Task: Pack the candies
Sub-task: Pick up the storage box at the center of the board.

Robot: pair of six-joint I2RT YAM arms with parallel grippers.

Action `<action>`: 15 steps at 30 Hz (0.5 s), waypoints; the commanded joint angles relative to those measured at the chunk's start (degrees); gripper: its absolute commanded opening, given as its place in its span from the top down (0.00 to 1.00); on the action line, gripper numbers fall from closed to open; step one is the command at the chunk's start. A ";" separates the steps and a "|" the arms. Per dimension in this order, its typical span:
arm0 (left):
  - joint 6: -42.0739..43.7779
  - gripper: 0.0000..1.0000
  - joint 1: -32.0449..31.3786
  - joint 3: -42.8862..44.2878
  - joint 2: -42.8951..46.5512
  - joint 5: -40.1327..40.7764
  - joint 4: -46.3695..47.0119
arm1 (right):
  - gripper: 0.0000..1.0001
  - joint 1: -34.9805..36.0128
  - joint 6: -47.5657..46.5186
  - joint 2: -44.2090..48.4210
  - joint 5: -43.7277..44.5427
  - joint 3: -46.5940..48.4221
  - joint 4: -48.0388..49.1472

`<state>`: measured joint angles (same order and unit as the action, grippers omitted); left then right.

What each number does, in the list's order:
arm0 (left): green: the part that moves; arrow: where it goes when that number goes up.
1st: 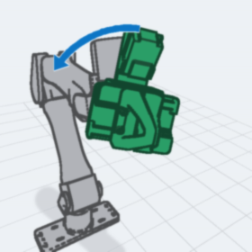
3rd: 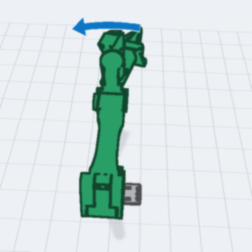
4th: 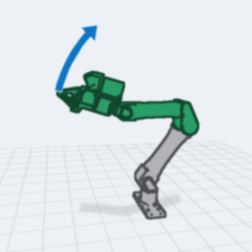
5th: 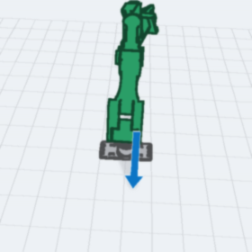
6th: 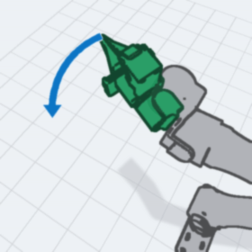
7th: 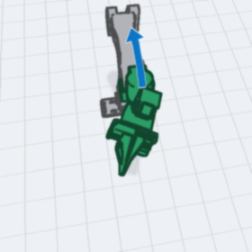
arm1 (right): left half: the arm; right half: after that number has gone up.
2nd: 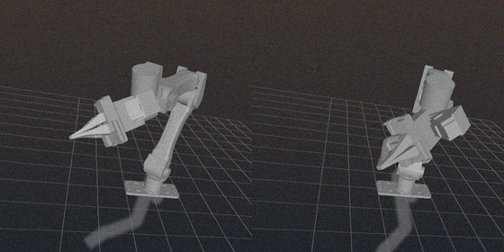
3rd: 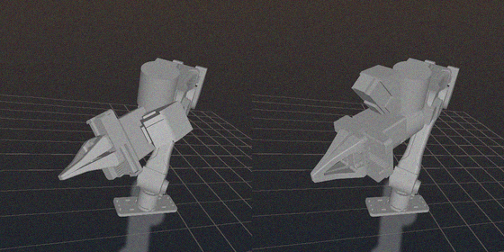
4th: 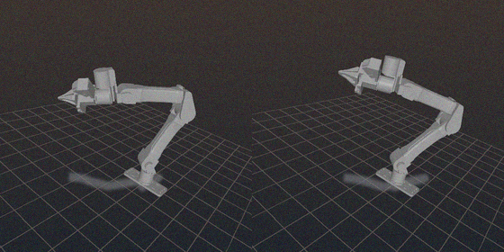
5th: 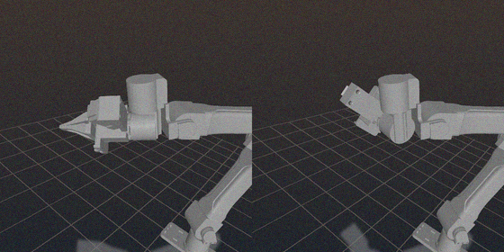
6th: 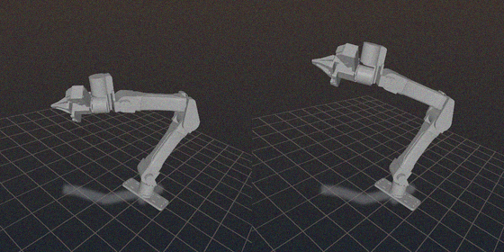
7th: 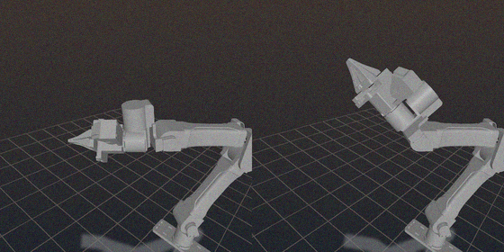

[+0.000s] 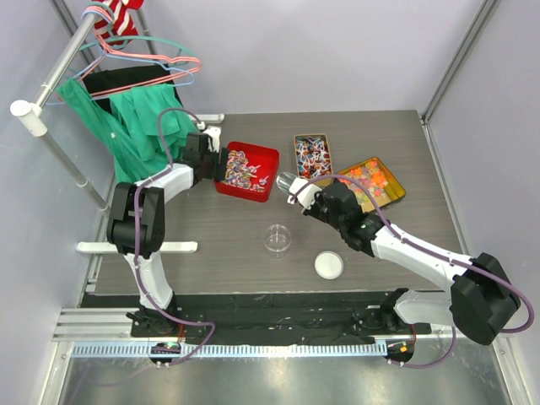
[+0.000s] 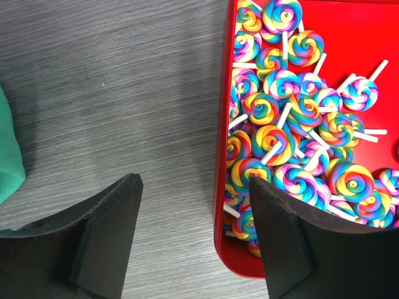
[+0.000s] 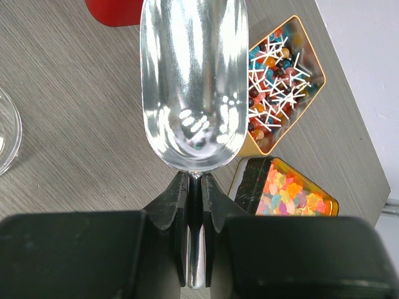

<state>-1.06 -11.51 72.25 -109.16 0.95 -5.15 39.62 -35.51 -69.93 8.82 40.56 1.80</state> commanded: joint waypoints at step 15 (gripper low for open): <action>2.10 0.31 2.72 -4.31 5.02 -2.62 4.88 | 0.99 -0.15 -0.53 -0.91 0.15 0.05 3.73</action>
<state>-0.99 -9.19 68.31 -106.26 -1.02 -3.60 39.62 -35.68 -70.43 8.64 40.49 2.17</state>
